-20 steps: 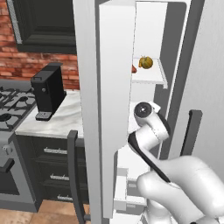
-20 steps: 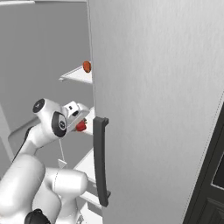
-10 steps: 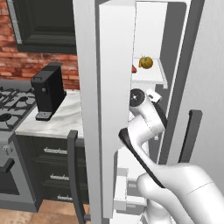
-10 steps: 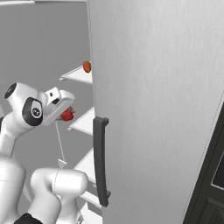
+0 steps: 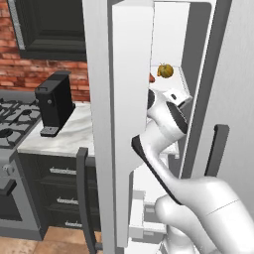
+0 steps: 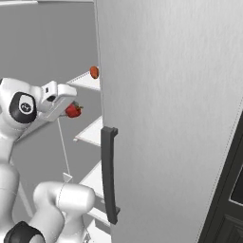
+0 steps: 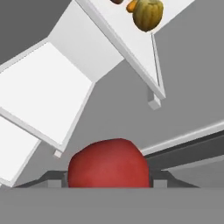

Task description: Take the bell pepper and squash from the second highest rack and move them to the highest rack where the carrot and sweet potato are located, to maximize freezer space. Close the freezer door after rearranging.

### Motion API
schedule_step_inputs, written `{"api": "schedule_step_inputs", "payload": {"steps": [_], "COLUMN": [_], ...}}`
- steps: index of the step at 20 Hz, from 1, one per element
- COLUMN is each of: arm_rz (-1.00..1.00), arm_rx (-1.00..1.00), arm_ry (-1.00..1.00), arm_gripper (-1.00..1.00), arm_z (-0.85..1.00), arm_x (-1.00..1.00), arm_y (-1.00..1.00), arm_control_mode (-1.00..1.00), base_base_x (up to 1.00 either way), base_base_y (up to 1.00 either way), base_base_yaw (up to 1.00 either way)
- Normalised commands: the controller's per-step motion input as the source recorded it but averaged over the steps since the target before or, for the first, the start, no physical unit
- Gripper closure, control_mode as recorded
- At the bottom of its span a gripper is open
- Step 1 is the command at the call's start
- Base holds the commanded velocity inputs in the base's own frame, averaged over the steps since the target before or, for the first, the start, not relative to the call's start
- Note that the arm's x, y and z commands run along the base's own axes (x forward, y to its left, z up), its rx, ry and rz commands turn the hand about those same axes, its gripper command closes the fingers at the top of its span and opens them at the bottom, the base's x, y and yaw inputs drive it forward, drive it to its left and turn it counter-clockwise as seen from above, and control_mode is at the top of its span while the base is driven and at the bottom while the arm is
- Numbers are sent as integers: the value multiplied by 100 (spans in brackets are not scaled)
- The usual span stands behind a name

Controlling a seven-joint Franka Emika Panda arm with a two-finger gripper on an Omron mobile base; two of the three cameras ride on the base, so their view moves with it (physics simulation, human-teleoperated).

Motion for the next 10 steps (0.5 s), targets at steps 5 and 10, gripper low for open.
{"api": "schedule_step_inputs", "payload": {"steps": [5,10], "arm_rz": [-21,-16], "arm_rx": [0,0], "arm_ry": [0,0], "arm_gripper": [100,100], "arm_z": [65,63], "arm_x": [26,36], "arm_y": [0,0], "arm_control_mode": [-100,-100], "base_base_x": [0,0], "base_base_y": [0,0], "base_base_yaw": [0,0]}}
